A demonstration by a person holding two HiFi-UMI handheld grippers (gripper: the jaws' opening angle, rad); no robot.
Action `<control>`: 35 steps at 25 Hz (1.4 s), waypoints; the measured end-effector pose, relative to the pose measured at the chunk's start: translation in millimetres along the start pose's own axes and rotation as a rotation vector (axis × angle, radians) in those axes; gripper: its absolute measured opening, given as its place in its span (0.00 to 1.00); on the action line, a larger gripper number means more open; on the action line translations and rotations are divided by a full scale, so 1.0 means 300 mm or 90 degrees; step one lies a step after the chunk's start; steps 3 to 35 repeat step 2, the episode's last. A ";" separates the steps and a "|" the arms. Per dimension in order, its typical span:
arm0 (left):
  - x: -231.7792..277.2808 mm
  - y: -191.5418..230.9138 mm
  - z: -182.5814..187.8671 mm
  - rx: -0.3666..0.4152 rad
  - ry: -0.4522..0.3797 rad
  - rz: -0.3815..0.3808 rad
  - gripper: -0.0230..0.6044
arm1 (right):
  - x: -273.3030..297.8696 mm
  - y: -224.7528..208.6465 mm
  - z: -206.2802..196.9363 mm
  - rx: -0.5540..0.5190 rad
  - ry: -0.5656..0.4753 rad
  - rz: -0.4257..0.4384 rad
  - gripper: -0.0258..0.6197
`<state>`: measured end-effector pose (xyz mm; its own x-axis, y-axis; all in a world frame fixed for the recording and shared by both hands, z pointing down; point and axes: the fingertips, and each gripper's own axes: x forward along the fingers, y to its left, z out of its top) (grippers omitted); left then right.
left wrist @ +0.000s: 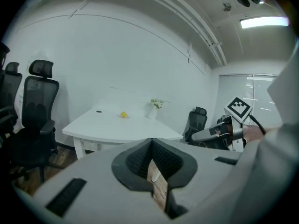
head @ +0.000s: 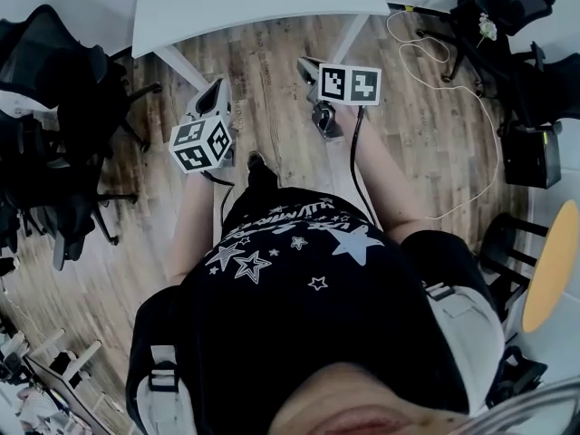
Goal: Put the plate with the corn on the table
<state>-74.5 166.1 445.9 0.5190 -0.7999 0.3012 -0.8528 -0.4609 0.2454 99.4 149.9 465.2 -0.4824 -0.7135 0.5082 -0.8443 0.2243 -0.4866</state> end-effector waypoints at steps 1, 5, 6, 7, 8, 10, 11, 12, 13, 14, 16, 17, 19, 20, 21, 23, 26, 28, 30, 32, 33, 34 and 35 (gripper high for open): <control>-0.011 -0.013 -0.005 0.001 0.000 -0.002 0.05 | -0.013 0.001 -0.011 -0.003 0.000 -0.001 0.05; -0.022 -0.025 -0.010 0.003 -0.001 -0.004 0.05 | -0.026 0.002 -0.023 -0.005 0.000 -0.001 0.05; -0.022 -0.025 -0.010 0.003 -0.001 -0.004 0.05 | -0.026 0.002 -0.023 -0.005 0.000 -0.001 0.05; -0.022 -0.025 -0.010 0.003 -0.001 -0.004 0.05 | -0.026 0.002 -0.023 -0.005 0.000 -0.001 0.05; -0.022 -0.025 -0.010 0.003 -0.001 -0.004 0.05 | -0.026 0.002 -0.023 -0.005 0.000 -0.001 0.05; -0.022 -0.025 -0.010 0.003 -0.001 -0.004 0.05 | -0.026 0.002 -0.023 -0.005 0.000 -0.001 0.05; -0.022 -0.025 -0.010 0.003 -0.001 -0.004 0.05 | -0.026 0.002 -0.023 -0.005 0.000 -0.001 0.05; -0.022 -0.025 -0.010 0.003 -0.001 -0.004 0.05 | -0.026 0.002 -0.023 -0.005 0.000 -0.001 0.05; -0.022 -0.025 -0.010 0.003 -0.001 -0.004 0.05 | -0.026 0.002 -0.023 -0.005 0.000 -0.001 0.05; -0.022 -0.025 -0.010 0.003 -0.001 -0.004 0.05 | -0.026 0.002 -0.023 -0.005 0.000 -0.001 0.05; -0.022 -0.025 -0.010 0.003 -0.001 -0.004 0.05 | -0.026 0.002 -0.023 -0.005 0.000 -0.001 0.05; -0.022 -0.025 -0.010 0.003 -0.001 -0.004 0.05 | -0.026 0.002 -0.023 -0.005 0.000 -0.001 0.05; -0.022 -0.025 -0.010 0.003 -0.001 -0.004 0.05 | -0.026 0.002 -0.023 -0.005 0.000 -0.001 0.05; -0.022 -0.025 -0.010 0.003 -0.001 -0.004 0.05 | -0.026 0.002 -0.023 -0.005 0.000 -0.001 0.05; -0.022 -0.025 -0.010 0.003 -0.001 -0.004 0.05 | -0.026 0.002 -0.023 -0.005 0.000 -0.001 0.05; -0.022 -0.025 -0.010 0.003 -0.001 -0.004 0.05 | -0.026 0.002 -0.023 -0.005 0.000 -0.001 0.05; -0.022 -0.025 -0.010 0.003 -0.001 -0.004 0.05 | -0.026 0.002 -0.023 -0.005 0.000 -0.001 0.05; -0.022 -0.025 -0.010 0.003 -0.001 -0.004 0.05 | -0.026 0.002 -0.023 -0.005 0.000 -0.001 0.05; -0.022 -0.025 -0.010 0.003 -0.001 -0.004 0.05 | -0.026 0.002 -0.023 -0.005 0.000 -0.001 0.05; -0.022 -0.025 -0.010 0.003 -0.001 -0.004 0.05 | -0.026 0.002 -0.023 -0.005 0.000 -0.001 0.05; -0.022 -0.025 -0.010 0.003 -0.001 -0.004 0.05 | -0.026 0.002 -0.023 -0.005 0.000 -0.001 0.05; -0.022 -0.025 -0.010 0.003 -0.001 -0.004 0.05 | -0.026 0.002 -0.023 -0.005 0.000 -0.001 0.05; -0.022 -0.025 -0.010 0.003 -0.001 -0.004 0.05 | -0.026 0.002 -0.023 -0.005 0.000 -0.001 0.05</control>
